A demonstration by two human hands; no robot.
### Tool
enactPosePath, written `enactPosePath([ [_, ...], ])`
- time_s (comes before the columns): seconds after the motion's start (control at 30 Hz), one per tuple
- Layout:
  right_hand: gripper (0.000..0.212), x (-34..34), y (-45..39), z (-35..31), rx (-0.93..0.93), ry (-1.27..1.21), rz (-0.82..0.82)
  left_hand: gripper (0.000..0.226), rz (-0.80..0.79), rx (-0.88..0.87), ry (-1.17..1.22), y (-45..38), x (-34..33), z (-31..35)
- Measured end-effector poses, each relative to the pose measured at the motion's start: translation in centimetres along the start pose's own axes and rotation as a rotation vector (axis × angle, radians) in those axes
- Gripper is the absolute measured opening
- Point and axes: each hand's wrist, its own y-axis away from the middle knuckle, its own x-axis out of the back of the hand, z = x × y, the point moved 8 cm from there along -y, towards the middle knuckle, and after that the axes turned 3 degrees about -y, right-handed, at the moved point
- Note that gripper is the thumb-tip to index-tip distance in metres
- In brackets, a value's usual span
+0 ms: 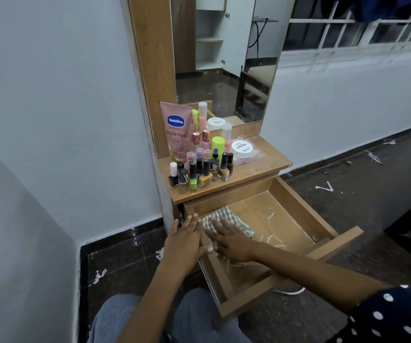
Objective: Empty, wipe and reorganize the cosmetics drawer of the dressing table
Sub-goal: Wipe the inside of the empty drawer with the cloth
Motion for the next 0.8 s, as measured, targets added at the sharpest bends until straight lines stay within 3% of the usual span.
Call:
enactPosePath([
  [0.13, 0.060, 0.8, -0.2, 1.7, 0.021, 0.090, 0.016, 0.078, -0.001, 0.000, -0.072, -0.6, 0.7, 0.3],
  [0.33, 0.063, 2.5, 3.1, 11.5, -0.470, -0.191, 0.019, 0.083, -0.046, -0.032, 0.045, -1.0, 0.0, 0.1],
  [0.47, 0.075, 2.1, 5.2, 11.6, -0.667, -0.354, -0.054, 0.091, -0.071, -0.068, 0.160, -1.6, -0.2, -0.2],
  [0.63, 0.073, 0.7, 3.9, 7.0, -0.456, -0.259, -0.102, 0.093, -0.089, -0.074, 0.176, -1.8, -0.6, -0.3],
  [0.8, 0.067, 3.0, 2.8, 7.6, -0.238, -0.111, -0.004, 0.091, -0.087, -0.075, 0.184, -1.7, -0.6, -0.3],
])
